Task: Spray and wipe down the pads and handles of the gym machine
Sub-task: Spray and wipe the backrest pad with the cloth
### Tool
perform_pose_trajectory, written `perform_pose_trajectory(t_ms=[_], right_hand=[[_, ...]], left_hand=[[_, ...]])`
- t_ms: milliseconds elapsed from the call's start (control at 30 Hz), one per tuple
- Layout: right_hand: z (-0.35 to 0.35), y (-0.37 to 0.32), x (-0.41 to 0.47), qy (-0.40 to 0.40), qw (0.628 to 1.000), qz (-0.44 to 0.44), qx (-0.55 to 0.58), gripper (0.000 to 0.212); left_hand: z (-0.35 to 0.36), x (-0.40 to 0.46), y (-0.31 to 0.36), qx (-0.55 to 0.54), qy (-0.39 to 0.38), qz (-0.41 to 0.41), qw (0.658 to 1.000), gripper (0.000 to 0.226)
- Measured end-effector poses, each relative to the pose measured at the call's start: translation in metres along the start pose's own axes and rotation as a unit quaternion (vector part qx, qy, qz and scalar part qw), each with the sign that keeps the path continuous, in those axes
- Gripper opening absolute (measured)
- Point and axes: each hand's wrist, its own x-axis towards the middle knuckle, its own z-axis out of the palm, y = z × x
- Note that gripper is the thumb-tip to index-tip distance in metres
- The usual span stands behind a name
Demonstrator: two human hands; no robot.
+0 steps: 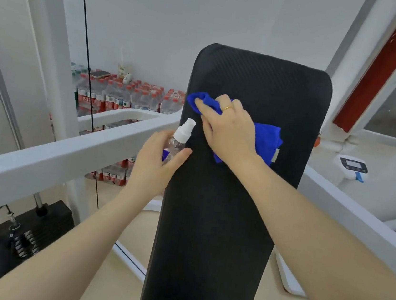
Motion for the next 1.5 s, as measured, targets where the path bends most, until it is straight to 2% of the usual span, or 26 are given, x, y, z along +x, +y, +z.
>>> perform_pose_trajectory(t_ms=[67, 167, 233, 300, 367, 433, 500, 567, 633, 700, 733, 767, 900, 1000, 1067, 1167, 1233, 1300, 1400, 1500], right_hand=[[-0.006, 0.023, 0.003, 0.038, 0.998, 0.048, -0.015, 0.030], [-0.013, 0.047, 0.000, 0.038, 0.986, 0.161, -0.020, 0.035], [-0.006, 0.034, -0.007, 0.046, 0.982, 0.177, -0.041, 0.036], [0.005, 0.005, -0.017, 0.048, 0.990, 0.124, -0.054, 0.036], [0.012, -0.021, -0.031, 0.016, 0.997, 0.047, -0.067, 0.035], [0.010, -0.022, -0.037, -0.010, 0.998, -0.015, -0.060, 0.033], [0.002, -0.004, -0.030, -0.012, 0.997, -0.038, -0.065, 0.034], [-0.008, 0.022, -0.023, 0.007, 0.996, 0.017, -0.088, 0.034], [-0.019, 0.049, -0.024, 0.001, 0.990, 0.118, -0.074, 0.036], [-0.023, 0.064, -0.033, -0.024, 0.974, 0.218, -0.050, 0.040], [-0.020, 0.063, -0.037, -0.018, 0.970, 0.238, -0.052, 0.041], [-0.016, 0.054, -0.042, -0.013, 0.971, 0.231, -0.056, 0.041], [0.008, -0.012, -0.074, -0.043, 0.993, 0.064, -0.090, 0.042], [0.007, -0.008, -0.073, -0.065, 0.993, 0.000, -0.094, 0.039], [-0.005, 0.017, -0.059, -0.051, 0.992, 0.006, -0.114, 0.038], [-0.027, 0.056, -0.037, -0.082, 0.981, 0.149, -0.093, 0.043], [-0.025, 0.054, -0.035, -0.064, 0.971, 0.206, -0.099, 0.043], [-0.013, 0.023, -0.041, -0.032, 0.978, 0.175, -0.106, 0.042], [0.015, -0.038, -0.071, -0.083, 0.990, 0.084, -0.082, 0.047], [0.011, -0.035, -0.071, -0.095, 0.991, -0.004, -0.090, 0.054]], left_hand=[[-0.004, -0.001, -0.001, 0.012, -0.008, 0.002, 1.000, 0.042], [-0.008, -0.004, -0.007, 0.046, -0.009, 0.007, 0.999, 0.042], [-0.011, -0.005, -0.010, 0.059, -0.005, 0.004, 0.998, 0.043], [-0.013, -0.004, -0.009, 0.054, -0.019, 0.010, 0.998, 0.041], [-0.015, -0.005, -0.007, 0.050, -0.039, 0.032, 0.997, 0.041], [-0.013, -0.006, -0.006, 0.060, -0.053, 0.051, 0.995, 0.039], [-0.010, -0.006, -0.004, 0.094, -0.057, 0.071, 0.991, 0.035], [-0.005, -0.009, 0.000, 0.103, -0.052, 0.061, 0.991, 0.036], [-0.003, -0.013, 0.005, 0.095, -0.046, 0.048, 0.993, 0.042], [0.000, -0.017, 0.007, 0.109, -0.050, 0.076, 0.990, 0.049], [0.000, -0.019, 0.006, 0.120, -0.058, 0.092, 0.987, 0.049], [0.001, -0.020, 0.003, 0.129, -0.061, 0.104, 0.984, 0.049], [0.006, -0.022, -0.007, 0.125, -0.050, 0.080, 0.988, 0.044], [0.011, -0.026, -0.008, 0.113, -0.029, 0.060, 0.991, 0.048], [0.016, -0.027, -0.006, 0.110, -0.036, 0.055, 0.992, 0.050], [0.022, -0.025, -0.007, 0.095, -0.032, 0.024, 0.995, 0.053], [0.023, -0.023, -0.009, 0.097, -0.024, 0.015, 0.995, 0.051], [0.021, -0.023, -0.014, 0.099, -0.020, 0.028, 0.995, 0.050], [0.015, -0.027, -0.025, 0.103, -0.014, 0.064, 0.992, 0.051], [0.014, -0.030, -0.032, 0.136, -0.008, 0.082, 0.987, 0.048]])
